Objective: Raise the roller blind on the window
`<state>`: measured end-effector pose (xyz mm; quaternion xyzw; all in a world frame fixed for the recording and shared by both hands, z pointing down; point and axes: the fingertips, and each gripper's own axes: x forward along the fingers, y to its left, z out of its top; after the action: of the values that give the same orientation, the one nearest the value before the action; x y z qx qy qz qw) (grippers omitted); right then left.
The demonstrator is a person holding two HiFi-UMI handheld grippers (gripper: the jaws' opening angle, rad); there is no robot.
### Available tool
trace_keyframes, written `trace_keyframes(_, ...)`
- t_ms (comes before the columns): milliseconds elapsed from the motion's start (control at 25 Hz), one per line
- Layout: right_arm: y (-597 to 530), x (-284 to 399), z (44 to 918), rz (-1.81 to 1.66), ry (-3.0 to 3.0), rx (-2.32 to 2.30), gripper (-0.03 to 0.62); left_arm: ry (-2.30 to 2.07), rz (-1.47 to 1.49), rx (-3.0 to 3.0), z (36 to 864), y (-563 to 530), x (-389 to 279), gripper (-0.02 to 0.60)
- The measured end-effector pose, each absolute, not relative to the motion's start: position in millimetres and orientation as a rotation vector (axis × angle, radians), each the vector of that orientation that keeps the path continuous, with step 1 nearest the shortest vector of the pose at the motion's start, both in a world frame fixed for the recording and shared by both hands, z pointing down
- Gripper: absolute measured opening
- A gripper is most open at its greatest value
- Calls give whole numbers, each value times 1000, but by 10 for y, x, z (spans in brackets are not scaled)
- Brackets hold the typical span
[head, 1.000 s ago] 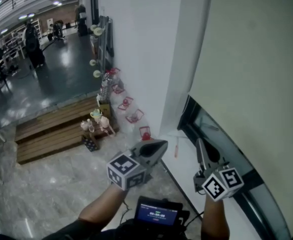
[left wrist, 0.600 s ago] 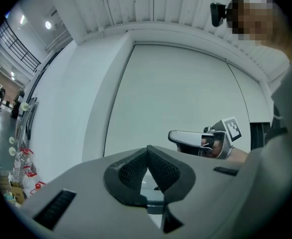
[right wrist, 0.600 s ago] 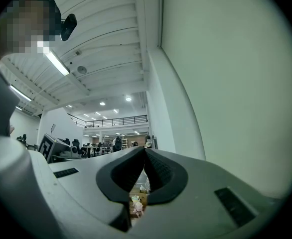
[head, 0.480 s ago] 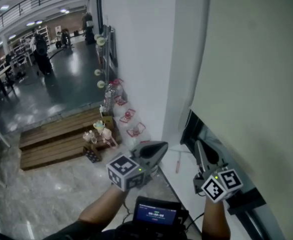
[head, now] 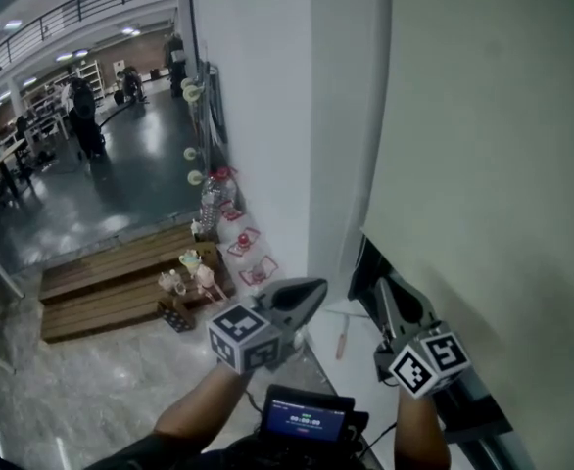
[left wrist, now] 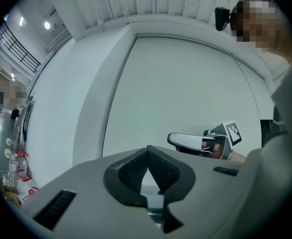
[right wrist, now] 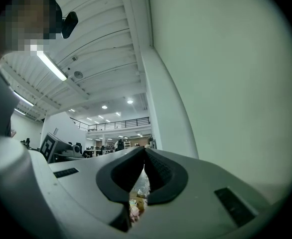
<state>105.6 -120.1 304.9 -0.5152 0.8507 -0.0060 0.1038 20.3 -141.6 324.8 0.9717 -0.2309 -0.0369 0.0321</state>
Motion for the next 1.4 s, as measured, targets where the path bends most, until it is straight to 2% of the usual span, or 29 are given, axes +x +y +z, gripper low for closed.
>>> trace_keyframes(720,-1764,1494,3055,-20,2539,-1410,5,-803,-86,2973,3313,-1959,720,-9)
trace_keyframes(1400,-2596,1455,2978,11,2552,-1475,10,-760,-108,3023,3147,-2789,681,-9)
